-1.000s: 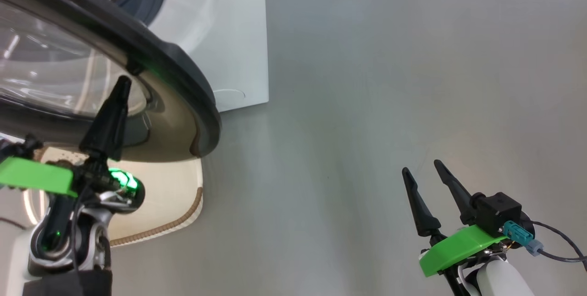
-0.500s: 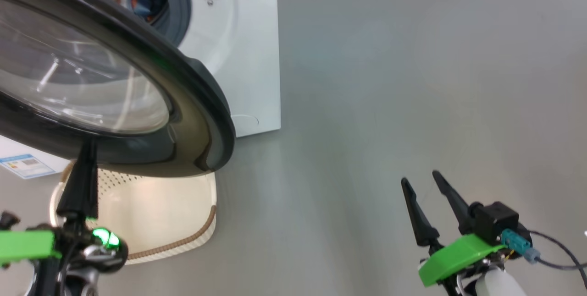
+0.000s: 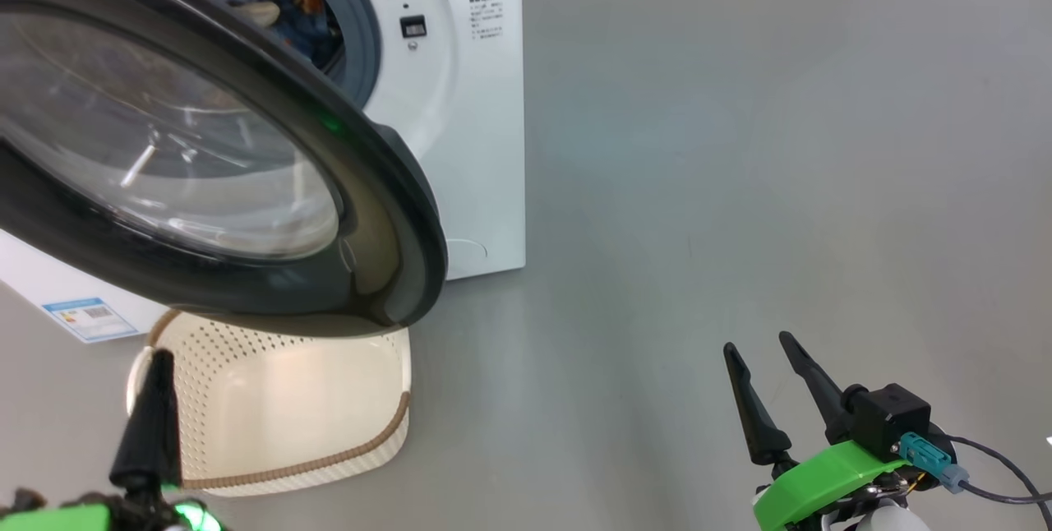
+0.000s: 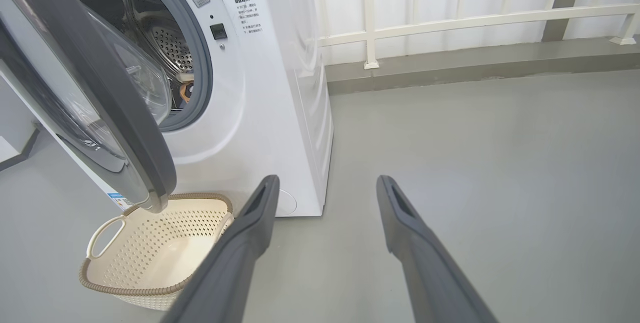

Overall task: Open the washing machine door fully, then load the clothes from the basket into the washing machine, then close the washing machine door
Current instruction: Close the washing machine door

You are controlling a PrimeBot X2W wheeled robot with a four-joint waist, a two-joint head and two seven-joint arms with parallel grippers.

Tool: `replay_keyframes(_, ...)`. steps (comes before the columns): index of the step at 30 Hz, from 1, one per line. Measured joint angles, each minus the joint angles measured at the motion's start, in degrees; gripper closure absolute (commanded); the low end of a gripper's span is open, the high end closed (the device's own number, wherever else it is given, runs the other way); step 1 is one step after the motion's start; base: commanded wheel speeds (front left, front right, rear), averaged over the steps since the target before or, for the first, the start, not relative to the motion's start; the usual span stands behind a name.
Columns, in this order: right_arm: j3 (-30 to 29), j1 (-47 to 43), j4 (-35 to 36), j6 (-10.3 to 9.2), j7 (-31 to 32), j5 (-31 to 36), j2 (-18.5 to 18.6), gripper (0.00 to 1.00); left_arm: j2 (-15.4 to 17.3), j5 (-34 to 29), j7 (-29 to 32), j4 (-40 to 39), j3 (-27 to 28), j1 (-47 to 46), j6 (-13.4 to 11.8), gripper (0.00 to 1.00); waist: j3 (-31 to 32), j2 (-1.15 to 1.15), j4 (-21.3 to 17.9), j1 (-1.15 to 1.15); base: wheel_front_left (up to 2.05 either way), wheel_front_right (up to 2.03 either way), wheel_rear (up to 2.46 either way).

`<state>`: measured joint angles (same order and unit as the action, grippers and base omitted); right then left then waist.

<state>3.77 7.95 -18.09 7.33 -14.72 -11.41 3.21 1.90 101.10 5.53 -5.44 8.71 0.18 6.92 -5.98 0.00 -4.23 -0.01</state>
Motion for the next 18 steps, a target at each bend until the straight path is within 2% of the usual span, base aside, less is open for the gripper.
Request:
replay_keyframes(1,-0.04,0.00,0.00,0.00,0.00,0.00,-0.01,0.00,0.00,-0.01,-0.38,0.01,-0.19,0.53,0.01,1.00,0.27,0.00,0.09,0.00,0.00,0.00,0.00)
replay_keyframes(2,-0.07,-0.03,0.00,0.00,0.00,0.00,-0.01,0.00,0.01,-0.07,-0.60,0.01,-0.40,1.13,0.01,0.87,0.55,0.00,0.19,0.00,0.00,0.00,0.00)
replay_keyframes(3,-0.07,-0.05,0.00,0.00,0.00,-0.01,-0.02,0.00,0.01,-0.46,-1.13,0.01,-0.57,1.75,0.01,0.56,0.82,0.00,0.28,0.00,0.00,0.00,0.00)
replay_keyframes(4,-0.13,-0.37,0.03,0.00,0.00,-0.21,-0.02,0.00,0.03,-1.24,-2.34,0.02,-0.77,2.72,0.00,0.00,1.30,0.00,0.48,0.00,0.00,0.00,0.00)
replay_keyframes(8,-0.38,-1.90,0.09,0.00,0.00,-1.00,-0.05,0.00,0.02,-4.34,-5.14,-0.41,-0.75,3.71,0.00,0.00,2.01,0.00,0.91,0.00,0.00,0.00,0.00)
replay_keyframes(12,-0.49,-2.08,0.16,0.00,0.00,-1.13,-0.07,0.00,0.21,-11.51,-8.66,-1.12,-0.65,4.69,0.13,0.00,2.40,0.00,1.28,0.00,0.00,0.00,0.00)
replay_keyframes(18,-0.58,-2.08,0.23,0.00,0.00,-1.29,-0.09,0.00,3.61,-22.60,-17.04,-1.02,-4.87,5.87,0.16,0.00,2.56,0.00,1.62,0.00,0.00,0.00,0.00)
